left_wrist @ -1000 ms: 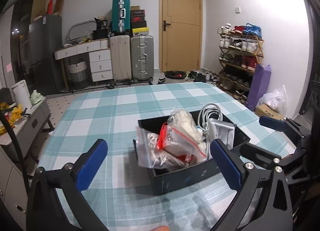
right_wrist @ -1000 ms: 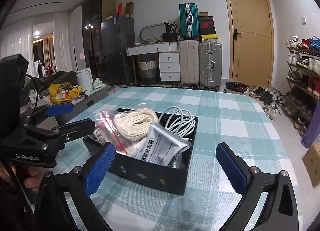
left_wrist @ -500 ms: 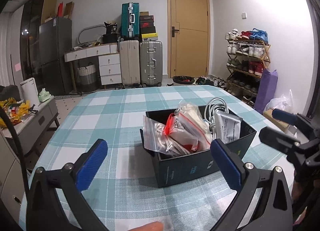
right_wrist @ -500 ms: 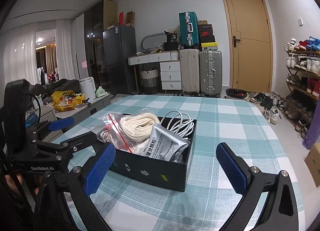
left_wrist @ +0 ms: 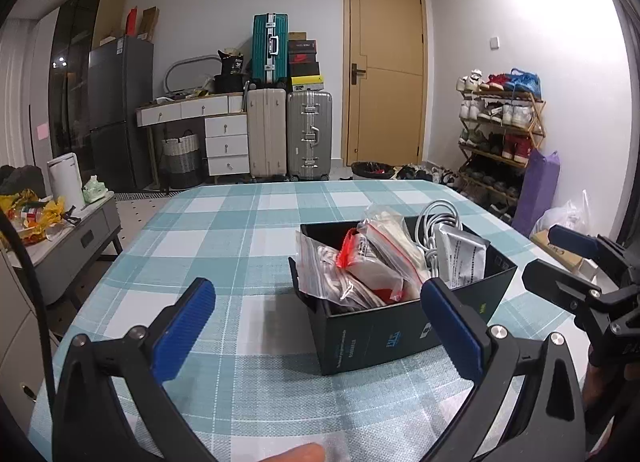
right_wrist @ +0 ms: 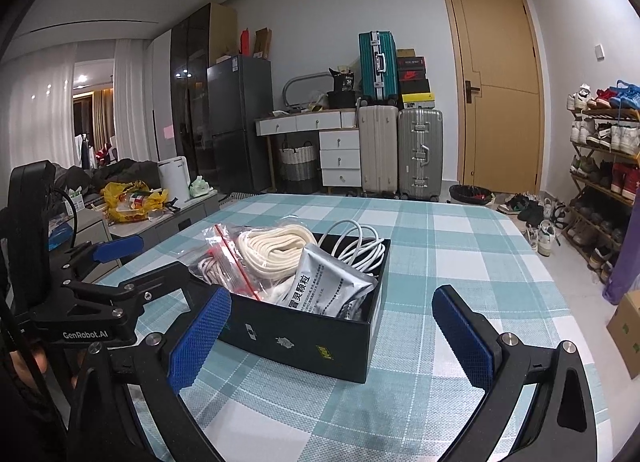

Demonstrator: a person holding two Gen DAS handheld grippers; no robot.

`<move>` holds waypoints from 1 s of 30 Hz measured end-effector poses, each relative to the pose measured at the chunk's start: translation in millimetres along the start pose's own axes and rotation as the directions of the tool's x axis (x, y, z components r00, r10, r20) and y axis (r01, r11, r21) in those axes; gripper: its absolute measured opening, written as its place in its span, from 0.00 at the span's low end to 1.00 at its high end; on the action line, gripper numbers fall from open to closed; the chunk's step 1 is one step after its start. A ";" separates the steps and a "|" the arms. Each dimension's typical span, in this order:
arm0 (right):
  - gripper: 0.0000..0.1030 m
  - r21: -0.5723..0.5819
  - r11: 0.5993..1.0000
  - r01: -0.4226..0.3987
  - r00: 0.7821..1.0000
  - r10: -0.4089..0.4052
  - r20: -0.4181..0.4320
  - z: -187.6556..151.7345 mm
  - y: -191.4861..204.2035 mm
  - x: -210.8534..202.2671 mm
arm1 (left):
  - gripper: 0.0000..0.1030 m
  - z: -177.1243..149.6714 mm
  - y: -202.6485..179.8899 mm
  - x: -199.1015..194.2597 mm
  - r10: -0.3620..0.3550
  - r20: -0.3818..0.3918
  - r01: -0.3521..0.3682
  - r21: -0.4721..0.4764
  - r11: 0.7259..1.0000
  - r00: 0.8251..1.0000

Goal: Organize soft objects

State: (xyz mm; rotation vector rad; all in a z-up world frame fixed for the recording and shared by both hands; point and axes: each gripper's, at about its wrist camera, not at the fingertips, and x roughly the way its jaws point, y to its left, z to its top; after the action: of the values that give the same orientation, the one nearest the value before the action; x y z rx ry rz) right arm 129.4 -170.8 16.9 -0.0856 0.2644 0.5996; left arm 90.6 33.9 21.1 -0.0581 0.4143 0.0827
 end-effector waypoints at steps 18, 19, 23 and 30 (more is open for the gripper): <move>0.99 -0.024 1.000 0.008 1.000 -0.007 0.020 -1.2 4.9 -1.7 | 1.00 -2.2 5.5 -2.4 -0.008 0.007 0.009 -0.030 0.999 1.000; 0.99 -0.024 1.000 0.008 1.000 -0.008 0.019 -1.1 4.5 -1.6 | 1.00 -2.3 5.7 -2.5 -0.007 0.007 0.008 -0.031 0.999 1.000; 0.99 -0.023 1.000 0.006 1.000 -0.005 0.017 -1.1 4.8 -2.2 | 1.00 -2.1 6.9 -2.9 -0.008 0.006 0.008 -0.039 0.999 1.000; 0.99 -0.024 1.000 0.004 1.000 -0.004 0.018 -0.8 5.2 -2.4 | 1.00 -1.9 7.5 -3.4 -0.007 0.007 0.007 -0.042 0.999 1.000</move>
State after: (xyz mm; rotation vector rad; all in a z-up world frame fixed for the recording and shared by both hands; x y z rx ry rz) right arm 124.4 -168.0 16.8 -0.1037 0.2392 0.5994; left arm 86.0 41.0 20.4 -0.1007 0.4051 0.0848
